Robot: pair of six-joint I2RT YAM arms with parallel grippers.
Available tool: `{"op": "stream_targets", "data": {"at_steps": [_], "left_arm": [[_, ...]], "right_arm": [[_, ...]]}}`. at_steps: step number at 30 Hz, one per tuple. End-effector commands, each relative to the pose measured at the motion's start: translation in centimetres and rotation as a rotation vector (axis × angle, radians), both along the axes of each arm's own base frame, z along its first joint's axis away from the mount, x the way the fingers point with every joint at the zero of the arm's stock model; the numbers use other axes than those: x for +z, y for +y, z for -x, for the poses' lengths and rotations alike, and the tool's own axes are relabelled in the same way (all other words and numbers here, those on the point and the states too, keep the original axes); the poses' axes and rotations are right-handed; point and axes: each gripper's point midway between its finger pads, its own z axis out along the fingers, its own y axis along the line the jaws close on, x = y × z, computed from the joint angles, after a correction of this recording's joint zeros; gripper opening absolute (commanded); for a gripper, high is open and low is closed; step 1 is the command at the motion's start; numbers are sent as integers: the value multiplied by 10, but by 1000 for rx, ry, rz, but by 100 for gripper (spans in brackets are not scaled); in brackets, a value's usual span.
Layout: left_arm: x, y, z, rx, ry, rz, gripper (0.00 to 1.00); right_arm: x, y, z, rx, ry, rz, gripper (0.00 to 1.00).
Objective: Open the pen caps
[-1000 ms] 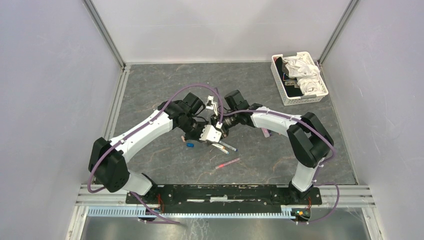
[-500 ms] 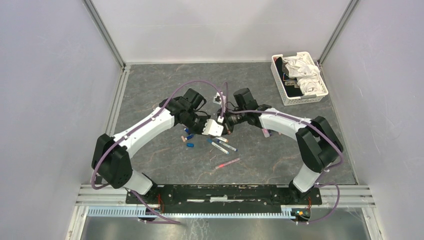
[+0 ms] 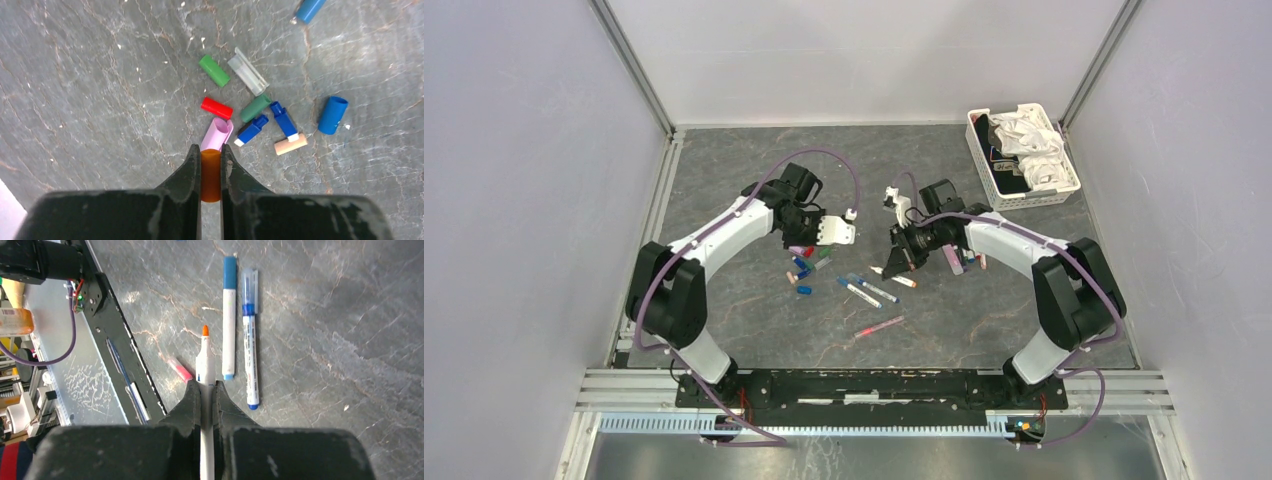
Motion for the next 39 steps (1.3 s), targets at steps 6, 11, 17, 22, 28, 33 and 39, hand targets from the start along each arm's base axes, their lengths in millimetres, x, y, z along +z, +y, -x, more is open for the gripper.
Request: {"op": "stream_targets", "data": {"at_steps": [6, 11, 17, 22, 28, 33, 39], "left_arm": [[-2, -27, -2, 81, 24, 80, 3], [-31, -39, 3, 143, 103, 82, 5], [-48, -39, -1, 191, 133, 59, 11], [-51, -41, -4, 227, 147, 58, 36], [-31, -39, -4, 233, 138, 66, 52], [8, -38, -11, 262, 119, 116, 64], [80, -37, -14, 276, 39, 211, 100]], "right_arm": [[-4, -42, -50, -250, -139, 215, 0], [-12, -107, -90, -559, -272, 429, 0], [-19, -160, -100, -752, -360, 551, 0], [-28, -179, -111, -808, -377, 635, 0], [-34, -186, -120, -831, -393, 671, 11], [-39, -187, -122, -828, -381, 687, 30], [-24, -182, -123, -839, -402, 639, 41]]}}
